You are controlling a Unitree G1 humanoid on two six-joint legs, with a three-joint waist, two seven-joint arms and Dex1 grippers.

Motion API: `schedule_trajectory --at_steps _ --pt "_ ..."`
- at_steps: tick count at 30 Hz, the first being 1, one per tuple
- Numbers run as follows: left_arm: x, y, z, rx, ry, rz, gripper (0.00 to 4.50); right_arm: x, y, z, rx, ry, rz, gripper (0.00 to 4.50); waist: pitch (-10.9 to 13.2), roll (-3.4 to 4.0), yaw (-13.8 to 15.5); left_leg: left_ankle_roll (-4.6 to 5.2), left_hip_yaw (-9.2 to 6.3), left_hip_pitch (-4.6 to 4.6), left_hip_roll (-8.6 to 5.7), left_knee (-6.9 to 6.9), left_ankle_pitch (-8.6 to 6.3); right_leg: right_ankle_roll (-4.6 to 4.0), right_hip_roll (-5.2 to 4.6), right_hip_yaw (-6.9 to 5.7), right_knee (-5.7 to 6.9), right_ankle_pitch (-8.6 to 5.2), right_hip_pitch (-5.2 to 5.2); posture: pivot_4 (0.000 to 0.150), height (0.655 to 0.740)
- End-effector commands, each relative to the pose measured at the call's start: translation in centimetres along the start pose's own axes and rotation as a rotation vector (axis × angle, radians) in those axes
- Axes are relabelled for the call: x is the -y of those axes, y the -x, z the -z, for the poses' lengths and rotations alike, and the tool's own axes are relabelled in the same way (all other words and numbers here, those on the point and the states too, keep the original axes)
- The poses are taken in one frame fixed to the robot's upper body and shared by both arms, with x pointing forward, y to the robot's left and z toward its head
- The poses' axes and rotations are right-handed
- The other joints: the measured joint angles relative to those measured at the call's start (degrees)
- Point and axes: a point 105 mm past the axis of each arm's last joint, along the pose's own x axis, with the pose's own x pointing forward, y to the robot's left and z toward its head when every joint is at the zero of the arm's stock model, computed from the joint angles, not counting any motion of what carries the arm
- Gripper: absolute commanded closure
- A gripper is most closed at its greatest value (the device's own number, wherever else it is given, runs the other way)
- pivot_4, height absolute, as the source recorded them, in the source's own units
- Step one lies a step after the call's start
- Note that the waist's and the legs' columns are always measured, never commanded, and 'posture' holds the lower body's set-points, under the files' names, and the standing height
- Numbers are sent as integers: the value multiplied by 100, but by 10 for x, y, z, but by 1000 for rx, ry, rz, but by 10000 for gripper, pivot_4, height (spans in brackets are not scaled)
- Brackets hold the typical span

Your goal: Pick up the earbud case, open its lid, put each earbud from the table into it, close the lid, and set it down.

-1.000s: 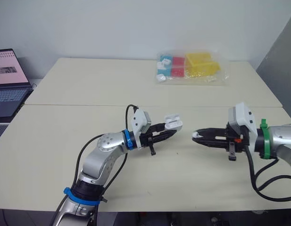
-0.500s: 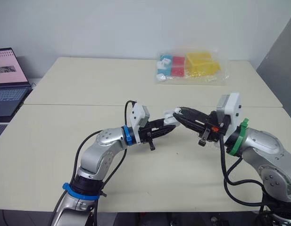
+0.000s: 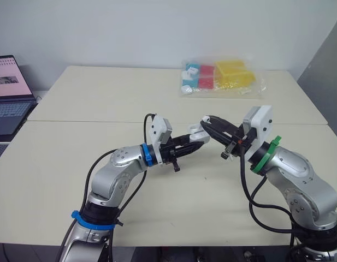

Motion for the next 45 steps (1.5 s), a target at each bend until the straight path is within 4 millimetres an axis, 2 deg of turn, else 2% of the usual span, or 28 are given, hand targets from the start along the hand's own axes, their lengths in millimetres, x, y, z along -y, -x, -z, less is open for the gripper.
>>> schedule_trajectory --at_steps 1,6,15,29,42,45 --pt "3 -2 -21 60 -22 16 36892 2 4 -6 48 -38 25 41103 0 0 0 0 1 0 0 0 0 0 0 1 0 0 0 1500 7378" --pt "5 -3 -22 55 -15 27 36892 2 5 -4 75 -207 51 41103 0 0 -5 0 0 0 1 0 0 0 1 1 3 0 -2 1500 7378" --pt "7 -3 -22 43 -15 36 36892 6 6 -5 80 -300 66 41103 0 0 -5 0 0 -6 0 -1 0 0 0 1 0 0 -4 1500 7378" --pt "10 -4 -23 45 -25 45 36892 -8 7 9 -20 -28 -21 41103 0 0 -4 1 -6 -29 -1 -2 0 0 1 -5 -10 0 -19 1500 7378" --pt "12 -4 -25 52 -67 57 36892 -8 12 20 -90 -11 -36 41103 0 0 -3 1 -5 -38 -1 -2 0 0 1 -5 -10 0 -27 1500 7378" --pt "14 -5 -24 49 -92 65 36892 -12 13 14 -69 -32 -69 41103 0 0 -3 1 -6 -39 -1 -2 0 0 1 -5 -10 0 -29 1500 7378"
